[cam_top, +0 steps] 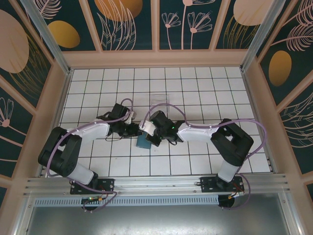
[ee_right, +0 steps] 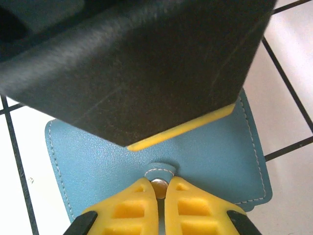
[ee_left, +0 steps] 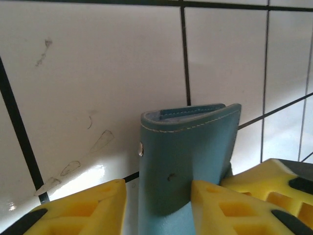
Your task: Take the credit cards out of the card holder
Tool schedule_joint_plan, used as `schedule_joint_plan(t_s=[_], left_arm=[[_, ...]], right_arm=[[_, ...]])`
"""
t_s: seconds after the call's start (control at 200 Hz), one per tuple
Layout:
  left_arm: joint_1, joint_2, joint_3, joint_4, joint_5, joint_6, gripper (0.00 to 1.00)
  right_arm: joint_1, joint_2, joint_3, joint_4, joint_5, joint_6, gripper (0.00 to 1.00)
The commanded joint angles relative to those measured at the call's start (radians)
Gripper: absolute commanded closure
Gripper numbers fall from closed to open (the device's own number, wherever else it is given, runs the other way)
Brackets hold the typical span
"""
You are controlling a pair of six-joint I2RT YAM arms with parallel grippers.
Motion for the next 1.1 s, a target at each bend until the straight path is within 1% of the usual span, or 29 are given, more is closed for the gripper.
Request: schedule_joint_plan(t_s=[0.0, 0.17, 0.39, 0.495, 0.601, 0.681, 0.866, 0.971, 0.996, 1.041, 1.096], left_arm=[[-0.012, 0.025, -0.004, -0.009, -0.035, -0.009, 0.6], [-0.015, 0.042, -0.004, -0.024, -0.075, -0.005, 0.61], [-0.017, 0.062, -0.007, -0.026, -0.085, -0.003, 0.61], [-0.017, 0.046, -0.006, -0.029, -0.104, -0.01, 0.61], [-0.017, 0.017, 0.003, -0.04, -0.136, -0.02, 0.61], [-0.017, 0.002, 0.014, -0.052, -0.162, -0.023, 0.6], [-0.007, -0.013, 0.049, -0.078, -0.191, -0.009, 0.56], [0.014, -0.015, 0.065, -0.091, -0.2, 0.005, 0.56], [0.02, -0.016, 0.067, -0.095, -0.202, 0.011, 0.56], [0.033, -0.019, 0.072, -0.103, -0.205, 0.02, 0.56], [0.051, -0.026, 0.078, -0.112, -0.212, 0.03, 0.56]], right_arm=[[-0.004, -0.044, -0.011, 0.084, -0.029, 0.019, 0.92], [-0.007, -0.068, -0.031, 0.11, -0.034, 0.021, 0.93], [-0.015, -0.099, -0.067, 0.155, -0.047, 0.036, 0.94], [-0.014, -0.106, -0.067, 0.143, -0.016, 0.055, 0.86], [-0.014, -0.13, -0.061, 0.105, 0.019, 0.102, 0.68], [-0.013, -0.156, -0.048, 0.058, 0.053, 0.176, 0.61], [-0.008, -0.23, -0.044, 0.007, 0.136, 0.418, 0.52], [0.007, -0.245, -0.028, -0.026, 0.201, 0.582, 0.51], [0.015, -0.242, -0.017, -0.042, 0.239, 0.629, 0.51], [0.03, -0.234, 0.0, -0.065, 0.271, 0.684, 0.51], [0.054, -0.215, 0.034, -0.118, 0.333, 0.766, 0.53]])
